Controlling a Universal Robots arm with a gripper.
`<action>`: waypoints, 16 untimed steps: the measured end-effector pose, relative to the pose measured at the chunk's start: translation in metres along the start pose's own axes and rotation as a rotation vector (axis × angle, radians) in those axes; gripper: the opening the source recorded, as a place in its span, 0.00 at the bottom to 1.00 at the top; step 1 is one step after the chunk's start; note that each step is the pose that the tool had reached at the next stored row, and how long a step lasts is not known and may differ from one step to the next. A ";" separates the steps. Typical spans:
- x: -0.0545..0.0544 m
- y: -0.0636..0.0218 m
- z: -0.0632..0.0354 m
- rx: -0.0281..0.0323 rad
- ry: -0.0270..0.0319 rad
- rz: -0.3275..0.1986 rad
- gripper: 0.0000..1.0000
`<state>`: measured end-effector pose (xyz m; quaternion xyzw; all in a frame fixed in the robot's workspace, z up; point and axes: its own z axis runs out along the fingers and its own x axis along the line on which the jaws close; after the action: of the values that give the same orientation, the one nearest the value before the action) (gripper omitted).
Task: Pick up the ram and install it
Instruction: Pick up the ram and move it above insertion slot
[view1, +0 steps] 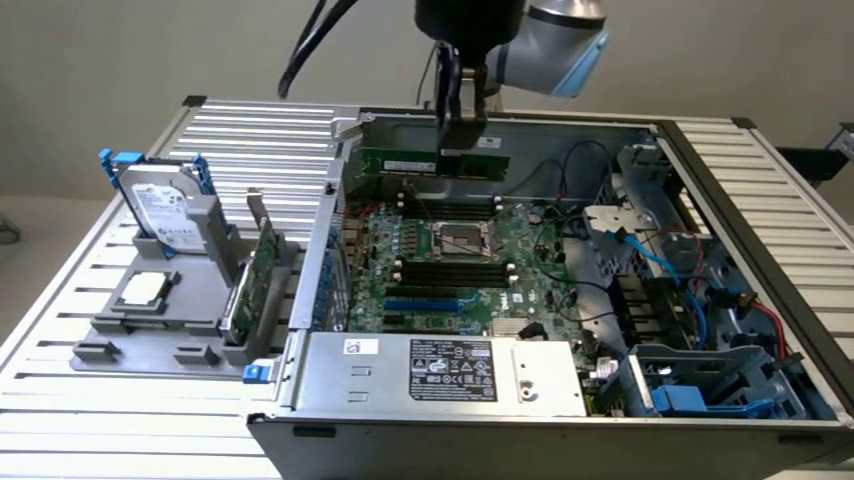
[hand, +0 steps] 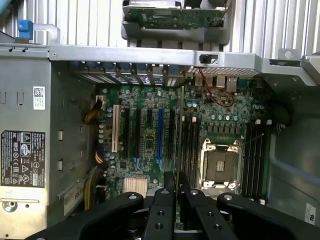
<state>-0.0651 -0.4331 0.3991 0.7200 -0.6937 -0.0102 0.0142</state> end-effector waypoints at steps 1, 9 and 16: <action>-0.003 -0.0019 0.0011 0.0000 0.0000 0.000 0.14; -0.030 -0.0175 0.0128 0.0000 0.0001 0.000 0.14; -0.049 -0.0313 0.0235 0.0014 0.0001 0.000 0.14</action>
<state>-0.0365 -0.3830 0.3743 0.7200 -0.6937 -0.0097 0.0137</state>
